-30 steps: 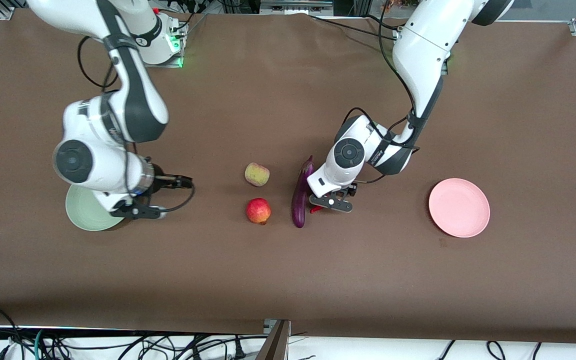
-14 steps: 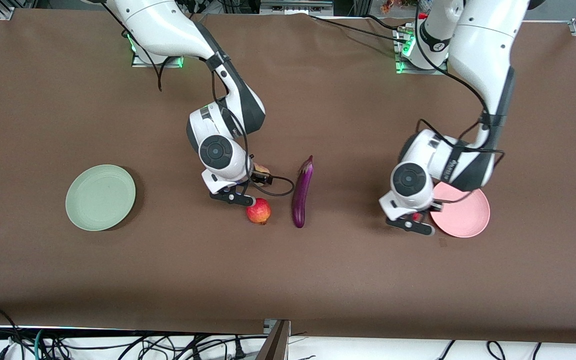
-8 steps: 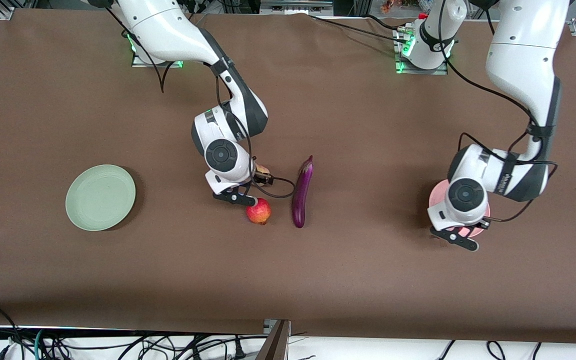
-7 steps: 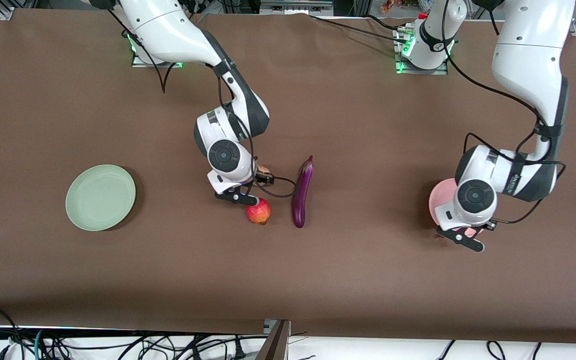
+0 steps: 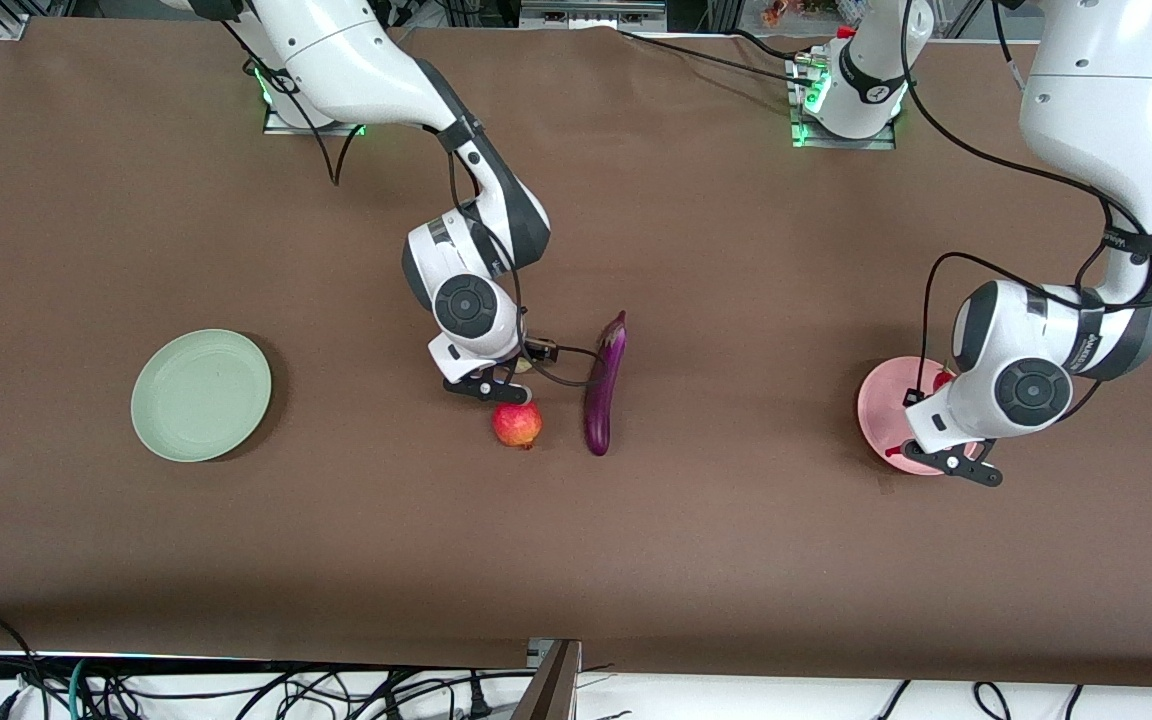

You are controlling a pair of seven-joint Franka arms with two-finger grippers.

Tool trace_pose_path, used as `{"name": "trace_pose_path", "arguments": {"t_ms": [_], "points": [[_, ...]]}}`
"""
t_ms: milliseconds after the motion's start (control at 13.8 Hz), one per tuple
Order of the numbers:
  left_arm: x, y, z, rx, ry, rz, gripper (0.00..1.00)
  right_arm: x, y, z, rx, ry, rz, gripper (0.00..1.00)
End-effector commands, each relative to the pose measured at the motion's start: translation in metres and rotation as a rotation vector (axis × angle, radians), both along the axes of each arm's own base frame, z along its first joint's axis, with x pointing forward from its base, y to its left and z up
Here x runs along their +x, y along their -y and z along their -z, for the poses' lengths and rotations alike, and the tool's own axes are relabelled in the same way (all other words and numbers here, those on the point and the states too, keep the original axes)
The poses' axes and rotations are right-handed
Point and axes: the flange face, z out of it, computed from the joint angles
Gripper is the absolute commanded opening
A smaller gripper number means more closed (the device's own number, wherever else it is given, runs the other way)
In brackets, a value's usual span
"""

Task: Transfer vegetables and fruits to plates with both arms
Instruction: 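Carry the chili onto the pink plate with the left gripper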

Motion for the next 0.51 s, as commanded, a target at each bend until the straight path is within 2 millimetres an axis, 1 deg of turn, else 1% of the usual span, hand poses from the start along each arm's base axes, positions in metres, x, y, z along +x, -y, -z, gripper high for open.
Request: {"name": "trace_pose_path", "arguments": {"t_ms": [0,72,145,290,362,435], "points": [[-0.009,0.001,-0.013,-0.031,0.004,-0.015,1.00,-0.003,-0.005,0.009,0.000,-0.011,0.002,1.00],[-0.009,0.002,-0.013,-0.031,0.004,-0.013,1.00,-0.004,-0.004,0.010,-0.002,-0.013,0.002,0.96],[-0.009,0.004,-0.015,-0.031,0.006,-0.011,1.00,-0.005,-0.005,0.010,-0.002,-0.015,-0.005,0.81],[-0.007,0.012,-0.019,-0.032,0.012,-0.001,1.00,-0.005,-0.004,0.011,-0.002,-0.019,-0.015,0.40],[-0.008,0.026,-0.024,-0.043,0.015,0.016,1.00,-0.005,-0.003,0.011,-0.001,-0.022,-0.037,0.26],[-0.009,0.037,-0.027,-0.050,0.005,0.029,1.00,-0.001,0.001,0.006,0.005,-0.015,-0.057,0.21]]}}
